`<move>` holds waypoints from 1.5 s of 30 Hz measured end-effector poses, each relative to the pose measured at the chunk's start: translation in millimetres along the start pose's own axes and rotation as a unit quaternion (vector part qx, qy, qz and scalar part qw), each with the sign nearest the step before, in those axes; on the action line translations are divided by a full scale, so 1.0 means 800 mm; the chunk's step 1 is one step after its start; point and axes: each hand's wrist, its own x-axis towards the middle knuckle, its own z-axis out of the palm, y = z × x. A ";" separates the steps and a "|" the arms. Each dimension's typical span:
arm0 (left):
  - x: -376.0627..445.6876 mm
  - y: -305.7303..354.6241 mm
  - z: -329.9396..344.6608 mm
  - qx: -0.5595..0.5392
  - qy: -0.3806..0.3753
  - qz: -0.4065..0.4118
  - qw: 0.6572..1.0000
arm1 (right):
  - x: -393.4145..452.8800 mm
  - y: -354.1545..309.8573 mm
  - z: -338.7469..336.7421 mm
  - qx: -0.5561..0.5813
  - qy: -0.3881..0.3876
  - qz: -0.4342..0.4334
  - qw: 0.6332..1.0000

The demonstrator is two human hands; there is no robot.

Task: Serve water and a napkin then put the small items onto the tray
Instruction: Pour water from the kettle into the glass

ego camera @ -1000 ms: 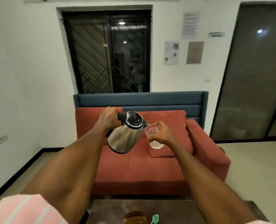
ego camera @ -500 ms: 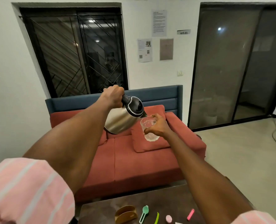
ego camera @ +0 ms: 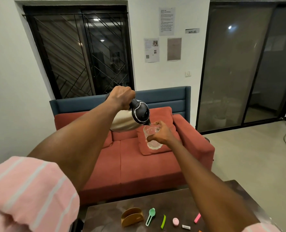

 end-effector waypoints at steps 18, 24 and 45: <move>-0.024 -0.020 -0.003 0.062 -0.006 0.021 0.998 | -0.006 -0.010 0.037 0.015 -0.012 -0.017 1.000; -0.029 -0.020 0.001 0.071 -0.006 0.022 0.997 | -0.009 -0.011 0.043 0.013 -0.014 -0.020 1.000; -0.053 -0.044 0.021 0.091 -0.009 0.003 0.996 | -0.011 -0.020 0.076 -0.001 -0.025 -0.027 0.999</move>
